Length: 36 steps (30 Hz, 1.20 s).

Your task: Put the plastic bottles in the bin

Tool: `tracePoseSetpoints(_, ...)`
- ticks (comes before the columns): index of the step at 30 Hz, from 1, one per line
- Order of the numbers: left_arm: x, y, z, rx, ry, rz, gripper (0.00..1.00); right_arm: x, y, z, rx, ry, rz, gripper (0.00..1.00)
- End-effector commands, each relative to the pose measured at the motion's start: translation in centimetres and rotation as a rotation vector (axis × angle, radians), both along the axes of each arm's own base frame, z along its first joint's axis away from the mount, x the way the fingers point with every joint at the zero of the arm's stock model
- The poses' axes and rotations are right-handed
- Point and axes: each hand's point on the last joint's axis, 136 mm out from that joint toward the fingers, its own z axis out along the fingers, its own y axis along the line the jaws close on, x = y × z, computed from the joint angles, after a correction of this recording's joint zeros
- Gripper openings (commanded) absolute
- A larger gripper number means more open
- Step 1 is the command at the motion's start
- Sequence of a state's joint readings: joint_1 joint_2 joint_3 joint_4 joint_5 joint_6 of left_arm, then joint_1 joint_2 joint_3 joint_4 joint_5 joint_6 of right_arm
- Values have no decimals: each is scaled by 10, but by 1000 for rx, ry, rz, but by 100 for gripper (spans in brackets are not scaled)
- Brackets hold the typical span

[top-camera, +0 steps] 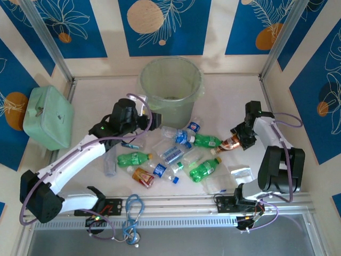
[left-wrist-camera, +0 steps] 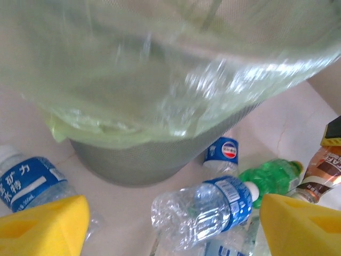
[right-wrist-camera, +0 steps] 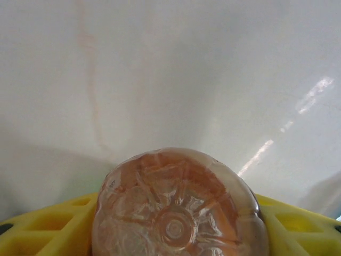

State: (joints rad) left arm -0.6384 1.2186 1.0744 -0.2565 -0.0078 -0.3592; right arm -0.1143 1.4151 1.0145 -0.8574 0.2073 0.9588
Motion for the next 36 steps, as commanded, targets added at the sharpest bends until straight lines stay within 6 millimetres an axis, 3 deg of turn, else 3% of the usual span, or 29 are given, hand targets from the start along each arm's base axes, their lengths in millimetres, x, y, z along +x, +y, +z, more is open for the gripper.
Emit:
tracePoseSetpoints(1, -2, -3, 24, -32, -16, -2, 83, 4, 5, 37, -15, -89, 60, 60)
tracePoseSetpoints(9, -13, -26, 57, -121, -23, -132, 88, 27, 53, 142, 116, -474, 241, 57)
tracePoseSetpoints(14, -34, -59, 65, -243, 29, -338, 89, 29, 113, 213, 263, -710, 465, 56)
tracePoseSetpoints(18, -57, -83, 77, -340, 69, -508, 89, 20, 159, 258, 303, -839, 632, 56)
tracePoseSetpoints(25, -88, -99, 88, -414, 89, -676, 94, 19, 201, 295, 406, -914, 747, 56)
tracePoseSetpoints(30, -96, -103, 86, -431, 111, -715, 93, 20, 216, 301, 455, -919, 777, 56)
tracePoseSetpoints(36, -95, -107, 79, -427, 135, -725, 85, 21, 226, 303, 502, -922, 784, 56)
